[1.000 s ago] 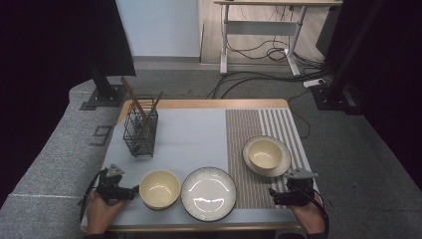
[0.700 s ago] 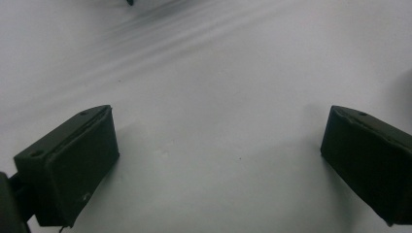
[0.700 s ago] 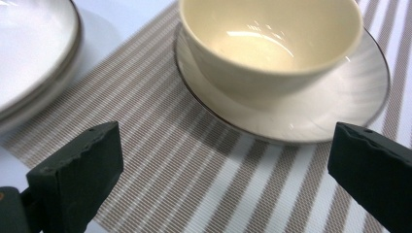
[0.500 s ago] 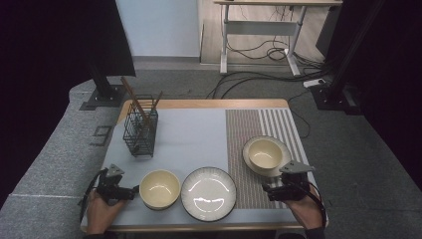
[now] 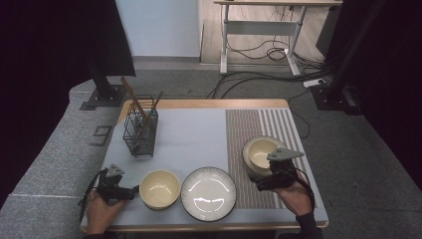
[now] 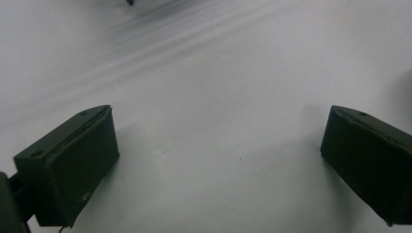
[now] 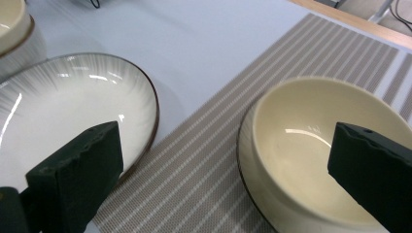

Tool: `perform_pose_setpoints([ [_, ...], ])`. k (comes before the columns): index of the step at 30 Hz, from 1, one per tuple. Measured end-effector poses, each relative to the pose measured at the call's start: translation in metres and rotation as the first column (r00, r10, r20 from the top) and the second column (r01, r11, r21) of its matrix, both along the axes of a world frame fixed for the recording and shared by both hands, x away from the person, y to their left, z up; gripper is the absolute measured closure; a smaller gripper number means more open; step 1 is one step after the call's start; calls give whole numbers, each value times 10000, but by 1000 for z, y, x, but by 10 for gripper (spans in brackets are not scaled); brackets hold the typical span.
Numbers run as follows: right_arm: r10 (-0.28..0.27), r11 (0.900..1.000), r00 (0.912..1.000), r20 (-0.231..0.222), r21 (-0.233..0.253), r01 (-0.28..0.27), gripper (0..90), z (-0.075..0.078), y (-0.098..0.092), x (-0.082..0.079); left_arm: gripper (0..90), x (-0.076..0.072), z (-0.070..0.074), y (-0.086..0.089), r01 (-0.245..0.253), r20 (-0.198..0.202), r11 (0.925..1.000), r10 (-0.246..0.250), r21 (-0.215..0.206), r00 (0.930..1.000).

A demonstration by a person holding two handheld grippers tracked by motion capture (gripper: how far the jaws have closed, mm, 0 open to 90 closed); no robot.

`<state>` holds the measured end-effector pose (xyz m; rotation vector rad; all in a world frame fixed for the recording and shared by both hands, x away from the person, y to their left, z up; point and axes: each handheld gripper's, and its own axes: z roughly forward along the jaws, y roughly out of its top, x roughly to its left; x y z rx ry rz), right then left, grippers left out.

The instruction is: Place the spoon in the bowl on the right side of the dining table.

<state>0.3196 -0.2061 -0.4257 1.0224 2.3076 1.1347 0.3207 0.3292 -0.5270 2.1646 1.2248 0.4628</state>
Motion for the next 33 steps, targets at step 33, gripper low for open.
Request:
perform_pose_setpoints([
  [33, 1681, 9856, 9850, -400, -115, -1687, 0, 20, 99, 66, 0, 0, 0, 0, 5, -6, 10000, -5, 5, 10000],
])
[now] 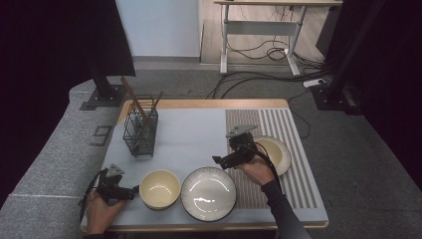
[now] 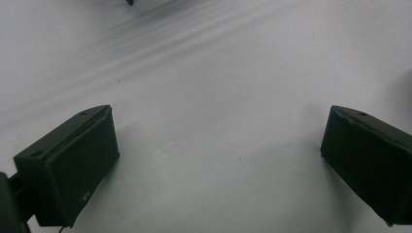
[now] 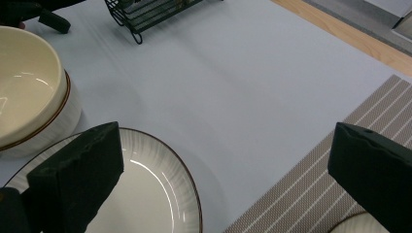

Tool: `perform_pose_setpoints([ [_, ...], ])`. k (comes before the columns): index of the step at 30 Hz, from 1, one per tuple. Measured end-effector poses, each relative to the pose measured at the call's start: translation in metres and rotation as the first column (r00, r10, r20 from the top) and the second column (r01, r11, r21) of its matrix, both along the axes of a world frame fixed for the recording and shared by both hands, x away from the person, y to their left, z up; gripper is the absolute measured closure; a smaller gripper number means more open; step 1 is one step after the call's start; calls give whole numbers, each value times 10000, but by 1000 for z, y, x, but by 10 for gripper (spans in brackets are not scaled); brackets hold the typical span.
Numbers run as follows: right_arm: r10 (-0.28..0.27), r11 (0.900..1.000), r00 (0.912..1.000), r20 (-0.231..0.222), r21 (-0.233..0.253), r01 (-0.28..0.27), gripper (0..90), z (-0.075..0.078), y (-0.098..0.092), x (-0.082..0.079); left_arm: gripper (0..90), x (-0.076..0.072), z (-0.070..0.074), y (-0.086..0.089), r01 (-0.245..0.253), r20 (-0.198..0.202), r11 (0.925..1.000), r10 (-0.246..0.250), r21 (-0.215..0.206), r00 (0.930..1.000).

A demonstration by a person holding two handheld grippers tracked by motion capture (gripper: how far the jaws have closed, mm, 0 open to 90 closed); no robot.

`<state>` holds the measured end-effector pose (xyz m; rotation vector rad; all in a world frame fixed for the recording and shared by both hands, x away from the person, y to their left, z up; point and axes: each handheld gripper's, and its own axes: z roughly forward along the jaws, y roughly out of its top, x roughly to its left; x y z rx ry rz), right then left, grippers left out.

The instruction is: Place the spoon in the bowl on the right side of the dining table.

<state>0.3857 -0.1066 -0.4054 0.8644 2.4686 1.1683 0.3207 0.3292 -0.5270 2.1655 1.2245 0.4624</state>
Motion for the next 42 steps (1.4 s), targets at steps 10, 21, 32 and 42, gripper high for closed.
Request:
perform_pose_setpoints([
  [10, 350, 9991, 9993, -91, -227, -352, 0, 6, 32, 15, 0, 0, 0, 0, -3, -3, 10000, 3, -4, 10000],
  [21, 560, 9981, 9983, -147, -231, -563, 0, 13, 63, 30, 0, 0, 0, 0, -3, -8, 10000, 3, -7, 10000],
  [32, 1086, 9931, 9937, -292, -408, -1098, 0, 18, 99, 46, 0, 0, 0, 0, -4, -13, 10000, 4, -8, 10000],
  [42, 1591, 9863, 9863, -431, -369, -1607, 0, 23, 131, 55, 0, 0, 0, 0, -7, -8, 10000, 7, -19, 10000],
])
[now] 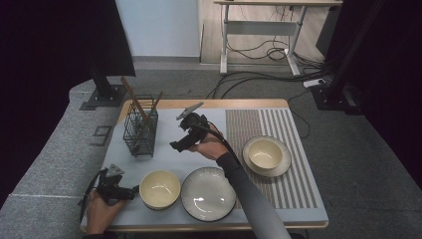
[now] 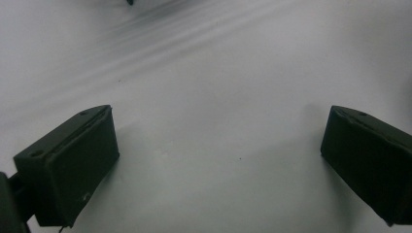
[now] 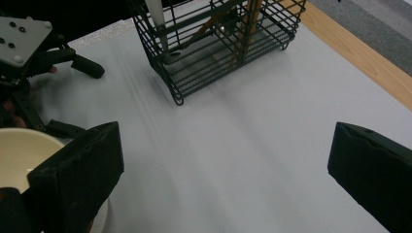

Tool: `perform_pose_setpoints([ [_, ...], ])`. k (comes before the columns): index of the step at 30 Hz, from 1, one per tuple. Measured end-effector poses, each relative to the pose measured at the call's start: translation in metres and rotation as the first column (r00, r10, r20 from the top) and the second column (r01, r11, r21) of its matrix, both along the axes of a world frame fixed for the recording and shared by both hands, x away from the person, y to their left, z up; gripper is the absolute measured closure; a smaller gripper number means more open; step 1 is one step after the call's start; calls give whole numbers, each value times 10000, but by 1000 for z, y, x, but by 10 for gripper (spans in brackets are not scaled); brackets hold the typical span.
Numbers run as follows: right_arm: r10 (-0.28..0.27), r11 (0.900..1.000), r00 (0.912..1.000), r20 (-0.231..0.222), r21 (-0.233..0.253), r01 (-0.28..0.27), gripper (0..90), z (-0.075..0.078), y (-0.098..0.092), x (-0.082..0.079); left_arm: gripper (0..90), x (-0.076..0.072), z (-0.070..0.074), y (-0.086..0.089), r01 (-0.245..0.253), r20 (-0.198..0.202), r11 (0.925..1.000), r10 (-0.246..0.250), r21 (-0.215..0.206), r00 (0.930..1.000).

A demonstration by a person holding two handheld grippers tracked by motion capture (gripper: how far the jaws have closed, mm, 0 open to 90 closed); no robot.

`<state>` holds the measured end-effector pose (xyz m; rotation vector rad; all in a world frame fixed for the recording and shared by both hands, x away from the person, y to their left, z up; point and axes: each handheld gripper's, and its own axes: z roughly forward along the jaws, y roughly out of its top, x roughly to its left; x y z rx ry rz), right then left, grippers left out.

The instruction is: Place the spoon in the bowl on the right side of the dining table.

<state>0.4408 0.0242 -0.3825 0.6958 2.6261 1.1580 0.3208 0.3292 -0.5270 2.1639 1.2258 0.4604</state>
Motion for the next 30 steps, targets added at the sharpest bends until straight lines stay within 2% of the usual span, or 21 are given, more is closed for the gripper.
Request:
perform_pose_setpoints([
  [10, 169, 9999, 9997, 197, -21, -169, 42, -1, 25, 6, 0, 0, 0, 0, 5, -5, 10000, -5, 2, 10000],
  [11, 203, 9998, 9997, 114, -37, -202, 53, -1, 29, 7, 0, 0, 0, 0, 8, -8, 10000, -8, 5, 10000],
  [17, 395, 9992, 9988, 302, -93, -393, 114, -2, 49, 8, 0, 0, 0, 0, 11, -7, 10000, -11, 25, 10000],
  [25, 555, 9984, 9984, 64, 59, -556, 181, -4, 65, 10, 0, 0, 0, 0, 8, -9, 10000, -8, 27, 10000],
  [27, 565, 9984, 9984, 36, 45, -565, 232, -4, 70, 10, 0, 0, 0, 0, 10, -9, 10000, -10, 31, 10000],
  [28, 755, 9970, 9971, -43, 142, -755, 300, -5, 74, 10, 0, 0, 0, 0, 6, -10, 10000, -6, 30, 10000],
  [30, 812, 9966, 9967, 38, 144, -812, 361, -4, 78, 9, 0, 0, 0, 0, 9, -11, 10000, -9, 24, 10000],
])
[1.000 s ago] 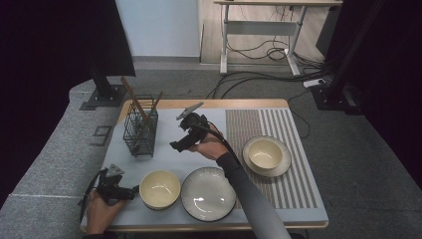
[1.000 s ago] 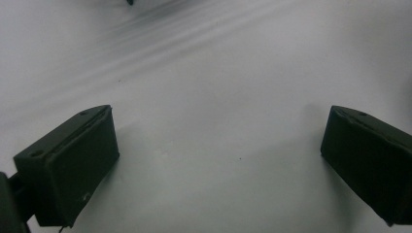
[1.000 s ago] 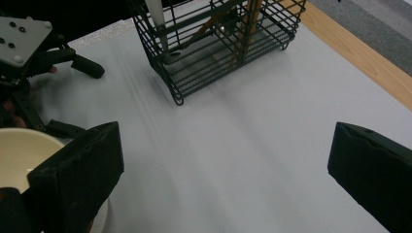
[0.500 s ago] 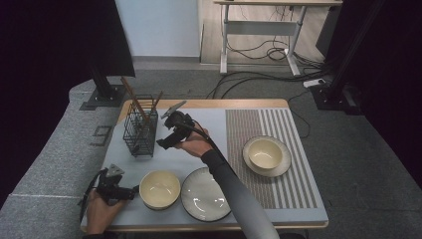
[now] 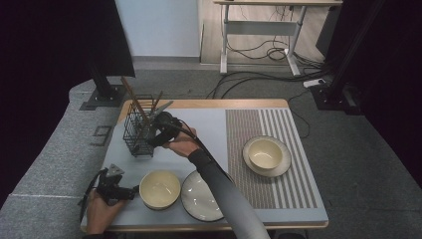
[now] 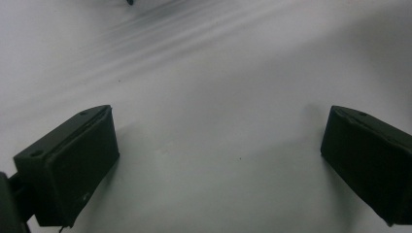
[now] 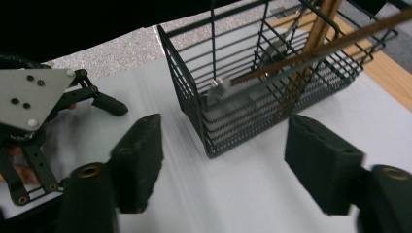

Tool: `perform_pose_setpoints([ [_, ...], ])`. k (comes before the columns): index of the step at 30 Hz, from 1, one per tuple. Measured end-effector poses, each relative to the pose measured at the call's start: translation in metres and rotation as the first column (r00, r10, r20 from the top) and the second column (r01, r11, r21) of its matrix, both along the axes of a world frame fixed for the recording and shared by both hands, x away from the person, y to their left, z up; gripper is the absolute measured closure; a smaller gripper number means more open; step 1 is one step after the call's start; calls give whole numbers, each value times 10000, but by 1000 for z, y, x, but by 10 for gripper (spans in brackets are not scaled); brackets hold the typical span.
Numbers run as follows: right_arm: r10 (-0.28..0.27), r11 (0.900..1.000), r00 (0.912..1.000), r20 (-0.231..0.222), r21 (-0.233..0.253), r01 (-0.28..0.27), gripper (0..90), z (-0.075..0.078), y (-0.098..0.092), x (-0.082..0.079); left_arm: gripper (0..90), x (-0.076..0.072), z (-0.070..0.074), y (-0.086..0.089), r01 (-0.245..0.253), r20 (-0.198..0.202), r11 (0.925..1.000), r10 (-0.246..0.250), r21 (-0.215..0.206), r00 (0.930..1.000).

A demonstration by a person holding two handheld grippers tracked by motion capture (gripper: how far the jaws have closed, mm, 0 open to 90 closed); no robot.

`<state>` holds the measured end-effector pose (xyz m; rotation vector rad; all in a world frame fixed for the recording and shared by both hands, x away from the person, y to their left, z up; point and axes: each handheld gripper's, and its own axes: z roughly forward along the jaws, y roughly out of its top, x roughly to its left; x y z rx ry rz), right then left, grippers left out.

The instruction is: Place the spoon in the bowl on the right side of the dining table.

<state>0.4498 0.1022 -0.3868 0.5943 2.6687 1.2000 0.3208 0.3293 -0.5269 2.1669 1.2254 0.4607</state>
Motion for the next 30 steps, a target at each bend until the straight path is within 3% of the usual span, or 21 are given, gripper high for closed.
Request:
perform_pose_setpoints([
  [7, 390, 9992, 9992, 90, -17, -390, 505, 1, 8, 1, 0, 0, 0, 0, 2, -9, 10000, -2, -15, 10000],
  [16, 441, 9987, 9973, 585, -274, -425, 657, 4, 17, 0, 0, 0, 0, 0, 1, -7, 10000, -1, -11, 10000],
  [24, 496, 9985, 9971, 571, -265, -481, 792, 3, 20, 0, 0, 0, 0, 0, 1, -6, 10000, -1, -12, 10000],
  [30, 490, 9984, 9965, 682, -299, -470, 827, 3, 19, 0, 0, 0, 0, 0, 1, -6, 10000, -1, -13, 10000],
])
